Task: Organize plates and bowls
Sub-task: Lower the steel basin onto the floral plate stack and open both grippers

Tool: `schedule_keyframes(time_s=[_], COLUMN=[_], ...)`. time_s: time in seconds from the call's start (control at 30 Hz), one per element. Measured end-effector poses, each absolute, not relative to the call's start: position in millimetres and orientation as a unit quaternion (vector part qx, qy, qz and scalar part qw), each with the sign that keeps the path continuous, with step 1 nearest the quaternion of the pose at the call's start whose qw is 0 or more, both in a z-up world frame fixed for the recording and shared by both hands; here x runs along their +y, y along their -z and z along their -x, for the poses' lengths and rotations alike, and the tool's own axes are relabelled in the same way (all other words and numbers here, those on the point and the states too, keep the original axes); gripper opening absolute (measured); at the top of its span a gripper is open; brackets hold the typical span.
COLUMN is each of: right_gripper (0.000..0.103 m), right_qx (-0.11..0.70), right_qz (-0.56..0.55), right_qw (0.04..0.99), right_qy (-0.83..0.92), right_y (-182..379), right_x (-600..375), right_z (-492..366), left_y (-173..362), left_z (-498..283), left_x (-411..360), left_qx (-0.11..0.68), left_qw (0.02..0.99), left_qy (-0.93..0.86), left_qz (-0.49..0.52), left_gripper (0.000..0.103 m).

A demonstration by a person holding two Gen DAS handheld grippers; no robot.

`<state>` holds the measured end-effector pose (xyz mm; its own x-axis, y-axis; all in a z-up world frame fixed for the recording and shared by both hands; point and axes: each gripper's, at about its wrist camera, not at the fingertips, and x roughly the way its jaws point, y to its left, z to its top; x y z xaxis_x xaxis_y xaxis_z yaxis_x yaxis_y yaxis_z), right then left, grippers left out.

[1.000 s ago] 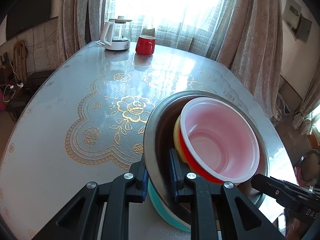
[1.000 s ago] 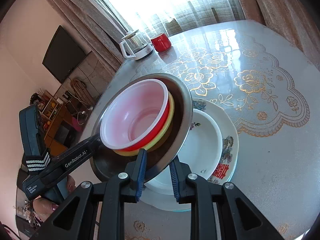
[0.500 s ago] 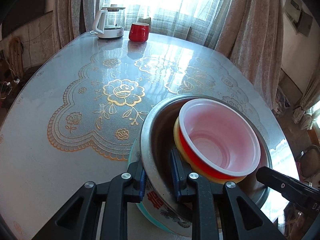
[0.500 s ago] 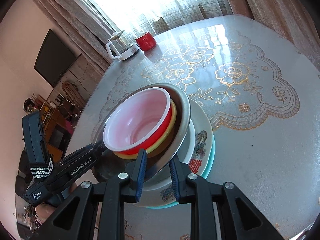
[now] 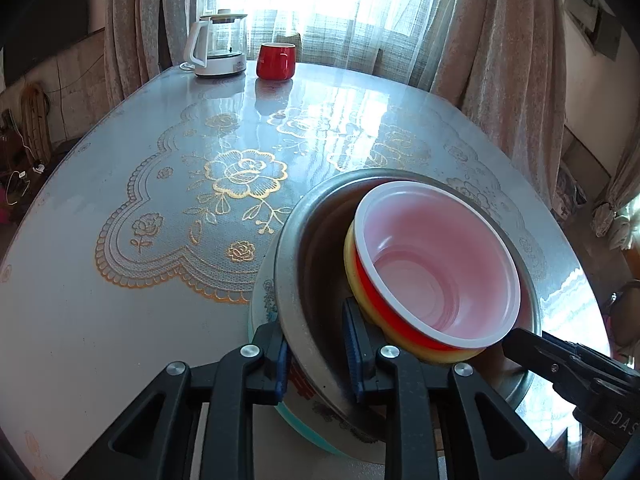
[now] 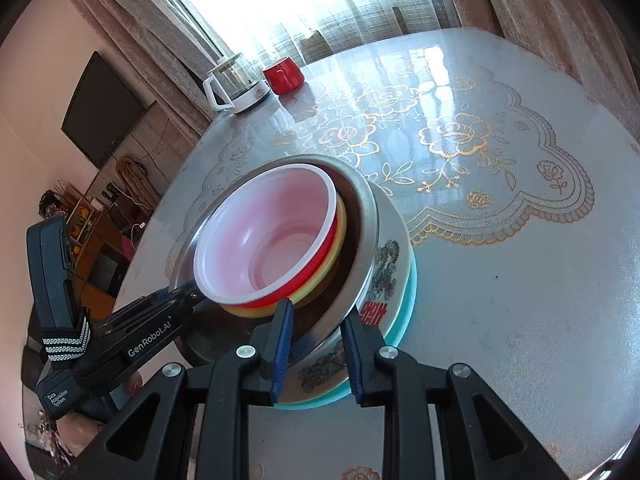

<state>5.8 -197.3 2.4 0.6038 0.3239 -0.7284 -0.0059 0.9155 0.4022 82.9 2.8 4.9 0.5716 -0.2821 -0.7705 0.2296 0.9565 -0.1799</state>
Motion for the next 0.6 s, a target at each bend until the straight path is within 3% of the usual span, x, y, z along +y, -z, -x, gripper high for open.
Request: schedule_keyframes(time_s=[0.13, 0.27, 0.3, 0.37, 0.6], right_gripper=[0.035, 0.04, 0.041, 0.043, 0.058], right_qx=[0.416, 0.386, 0.376, 0.356, 0.315], right_qz=[-0.146, -0.104, -0.097, -0.087, -0.087], right_qw=[0.894, 0.916, 0.921, 0.93, 0.945], right_qy=[-0.078, -0.041, -0.035, -0.022, -0.016], right_y=[-6, -12, -14, -18, -21], right_x=[-192, -191, -193, -194, -197], right_z=[1, 8, 11, 19, 34], left_y=[-6, -10, -11, -11, -18], left_z=[-78, -67, -64, -57, -39], left_x=[4, 3, 3, 7, 26], left_qx=[0.438, 0.423, 0.419, 0.411, 0.398], left_qw=[0.887, 0.896, 0.899, 0.906, 0.912], left_qy=[0.144, 0.135, 0.127, 0.101, 0.099], left_qz=[0.025, 0.01, 0.001, -0.01, 0.023], left_gripper=[0.028, 0.043, 0.049, 0.083, 0.092])
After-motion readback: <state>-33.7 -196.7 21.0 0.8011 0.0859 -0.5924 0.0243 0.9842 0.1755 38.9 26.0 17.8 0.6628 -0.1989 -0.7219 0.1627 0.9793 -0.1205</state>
